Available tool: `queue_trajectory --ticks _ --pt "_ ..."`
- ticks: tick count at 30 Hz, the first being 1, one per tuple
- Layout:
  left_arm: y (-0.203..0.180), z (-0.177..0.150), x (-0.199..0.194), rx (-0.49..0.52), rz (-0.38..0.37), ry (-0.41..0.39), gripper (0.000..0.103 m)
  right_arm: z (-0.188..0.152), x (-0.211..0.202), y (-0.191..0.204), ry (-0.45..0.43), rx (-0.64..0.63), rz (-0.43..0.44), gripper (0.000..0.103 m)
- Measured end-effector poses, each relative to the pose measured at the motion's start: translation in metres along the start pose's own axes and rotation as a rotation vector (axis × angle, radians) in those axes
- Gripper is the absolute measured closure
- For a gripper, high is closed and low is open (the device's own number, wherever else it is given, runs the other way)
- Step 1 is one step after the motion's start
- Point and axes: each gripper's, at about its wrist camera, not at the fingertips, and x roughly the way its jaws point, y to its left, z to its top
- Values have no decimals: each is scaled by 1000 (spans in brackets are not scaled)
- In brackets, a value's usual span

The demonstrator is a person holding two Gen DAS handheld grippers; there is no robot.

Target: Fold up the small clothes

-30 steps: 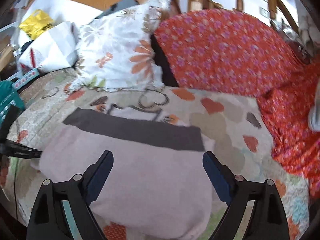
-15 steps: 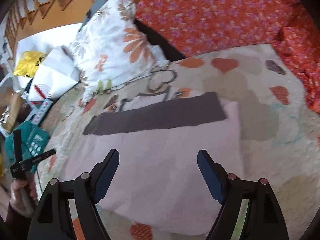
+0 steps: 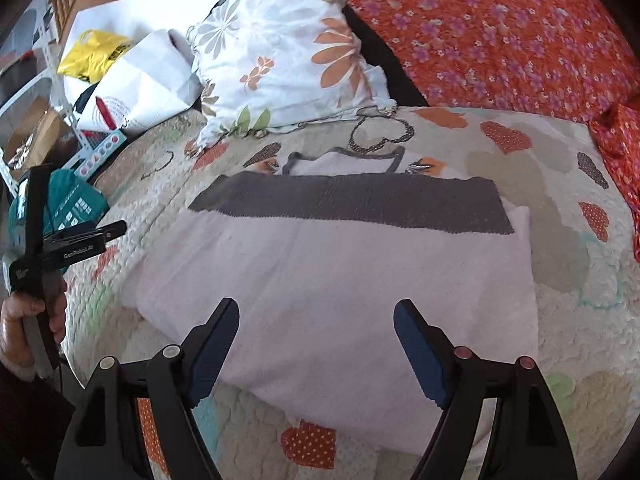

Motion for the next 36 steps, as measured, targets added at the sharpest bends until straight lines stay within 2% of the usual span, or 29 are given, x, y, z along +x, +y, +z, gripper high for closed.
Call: queue_trajectory --ticks 2,15,27,29,30,34,36 --pt "-3 -1 3 0 -20 20 19 -1 1 3 0 -16 -13 19" --pt "-18 -4 15 48 -20 54 19 -3 11 -6 27 -5 -46 19" --pt "-13 -8 28 12 -44 120 19 -4 16 -8 46 1 -41 19" --pt "-5 -10 27 -39 -93 156 19 -4 18 -9 51 3 -38 19" --pt "2 -11 26 -95 -153 184 19 -4 19 -9 53 3 -38 19" --pt "38 -29 22 -411 -480 314 19 -5 21 -7 60 -6 -39 19" --pt "45 -46 26 -546 -595 380 19 -5 22 -7 63 -13 -34 19"
